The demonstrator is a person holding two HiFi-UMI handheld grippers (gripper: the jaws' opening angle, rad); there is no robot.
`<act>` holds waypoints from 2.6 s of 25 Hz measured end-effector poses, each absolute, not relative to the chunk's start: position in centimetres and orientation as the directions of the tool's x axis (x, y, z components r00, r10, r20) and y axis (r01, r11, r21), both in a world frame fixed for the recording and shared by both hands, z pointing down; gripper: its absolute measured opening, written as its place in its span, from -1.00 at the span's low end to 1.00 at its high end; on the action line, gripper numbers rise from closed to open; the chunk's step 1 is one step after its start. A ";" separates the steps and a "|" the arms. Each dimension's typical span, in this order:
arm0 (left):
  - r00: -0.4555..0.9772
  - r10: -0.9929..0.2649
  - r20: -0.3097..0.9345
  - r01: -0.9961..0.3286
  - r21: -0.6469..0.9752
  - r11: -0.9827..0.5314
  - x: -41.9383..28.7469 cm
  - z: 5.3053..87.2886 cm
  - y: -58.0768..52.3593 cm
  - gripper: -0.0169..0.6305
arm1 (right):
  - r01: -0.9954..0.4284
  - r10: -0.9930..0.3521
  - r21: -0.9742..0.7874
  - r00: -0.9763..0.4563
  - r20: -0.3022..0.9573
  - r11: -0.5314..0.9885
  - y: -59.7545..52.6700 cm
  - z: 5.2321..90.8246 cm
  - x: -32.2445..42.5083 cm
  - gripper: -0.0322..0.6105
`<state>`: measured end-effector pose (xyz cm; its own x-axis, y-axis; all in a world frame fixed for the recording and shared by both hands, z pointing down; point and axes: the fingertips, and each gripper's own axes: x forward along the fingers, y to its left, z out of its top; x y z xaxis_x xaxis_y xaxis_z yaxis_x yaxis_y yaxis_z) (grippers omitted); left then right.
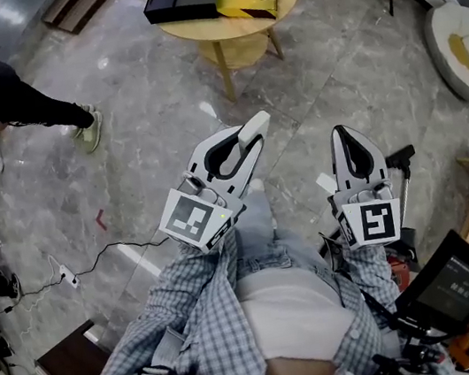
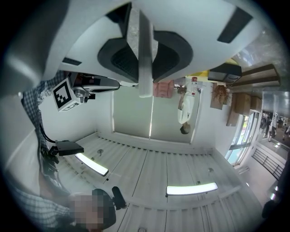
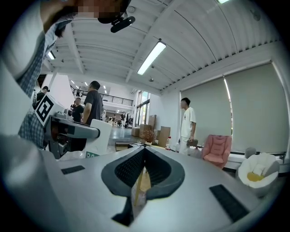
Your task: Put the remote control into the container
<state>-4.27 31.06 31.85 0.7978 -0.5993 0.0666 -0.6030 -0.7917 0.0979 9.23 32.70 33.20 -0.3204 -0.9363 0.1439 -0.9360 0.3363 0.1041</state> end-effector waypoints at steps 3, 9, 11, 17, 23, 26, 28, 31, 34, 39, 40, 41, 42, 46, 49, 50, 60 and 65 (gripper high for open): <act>0.801 -0.596 0.061 -0.599 0.097 -0.795 -4.1 31.8 29.0 -0.65 | -0.935 -0.936 0.110 -0.322 0.144 0.338 30.9 33.1 9.1 -0.88; 0.809 -0.586 0.049 -0.588 0.094 -0.803 -4.0 31.6 25.3 -0.65 | -0.937 -0.940 0.118 -0.312 0.141 0.329 27.3 32.8 9.1 -0.88; 0.810 -0.584 0.046 -0.586 0.096 -0.805 -4.1 31.5 24.4 -0.65 | -0.938 -0.940 0.117 -0.310 0.140 0.326 26.2 32.6 9.1 -0.88; 0.804 -0.593 0.043 -0.594 0.104 -0.798 -5.2 32.1 21.6 -0.65 | -0.933 -0.938 0.132 -0.318 0.140 0.336 23.3 32.7 7.9 -0.88; 0.802 -0.596 0.043 -0.597 0.114 -0.795 -6.2 32.8 18.9 -0.65 | -0.932 -0.935 0.130 -0.318 0.156 0.338 20.7 33.6 7.2 -0.88; 0.801 -0.597 0.045 -0.598 0.118 -0.793 -6.6 33.0 18.1 -0.65 | -0.932 -0.934 0.130 -0.318 0.161 0.339 20.1 33.8 6.7 -0.88; 0.799 -0.599 0.049 -0.600 0.124 -0.790 -6.9 33.3 17.9 -0.65 | -0.930 -0.933 0.131 -0.320 0.167 0.342 19.9 34.0 6.4 -0.88; 0.798 -0.601 0.048 -0.601 0.126 -0.789 -7.3 33.2 17.9 -0.65 | -0.929 -0.933 0.137 -0.319 0.168 0.343 19.8 33.7 6.2 -0.88; 0.793 -0.608 0.049 -0.609 0.123 -0.784 -7.6 33.3 17.4 -0.65 | -0.928 -0.932 0.138 -0.322 0.169 0.346 19.4 33.7 6.2 -0.88; 0.777 -0.627 0.064 -0.629 0.124 -0.767 -8.3 33.8 16.4 -0.65 | -0.922 -0.926 0.147 -0.330 0.186 0.358 18.7 34.4 6.4 -0.88; 0.772 -0.632 0.064 -0.635 0.123 -0.763 -8.4 33.7 16.4 -0.65 | -0.922 -0.925 0.149 -0.330 0.186 0.359 18.6 34.5 6.5 -0.88; 0.768 -0.637 0.064 -0.640 0.121 -0.759 -8.5 33.6 16.4 -0.65 | -0.922 -0.925 0.147 -0.331 0.185 0.359 18.5 34.5 6.6 -0.88; 0.764 -0.642 0.063 -0.645 0.118 -0.755 -8.6 33.4 16.3 -0.65 | -0.922 -0.925 0.142 -0.333 0.183 0.360 18.4 34.5 6.7 -0.88; 0.749 -0.660 0.061 -0.662 0.113 -0.741 -8.8 33.1 16.4 -0.65 | -0.916 -0.920 0.139 -0.353 0.169 0.377 17.8 34.3 6.5 -0.88; 0.744 -0.665 0.063 -0.667 0.117 -0.735 -8.6 33.4 16.2 -0.65 | -0.910 -0.916 0.137 -0.369 0.159 0.391 17.4 34.3 6.5 -0.88; 0.742 -0.667 0.064 -0.669 0.119 -0.733 -8.2 33.5 15.8 -0.65 | -0.908 -0.913 0.137 -0.375 0.159 0.396 16.9 34.3 6.7 -0.88; 0.724 -0.686 0.074 -0.689 0.129 -0.713 -2.8 33.6 9.4 -0.65 | -0.897 -0.898 0.121 -0.400 0.185 0.424 9.7 34.8 11.8 -0.88; 0.704 -0.706 0.075 -0.709 0.124 -0.694 -1.2 33.3 7.4 -0.65 | -0.889 -0.887 0.104 -0.425 0.180 0.447 7.5 34.8 13.2 -0.88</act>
<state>-1.16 7.41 33.34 0.7044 -0.7058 0.0747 -0.7089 -0.6943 0.1240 13.17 7.46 34.79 -0.4250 -0.8871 0.1802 -0.8885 0.4469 0.1042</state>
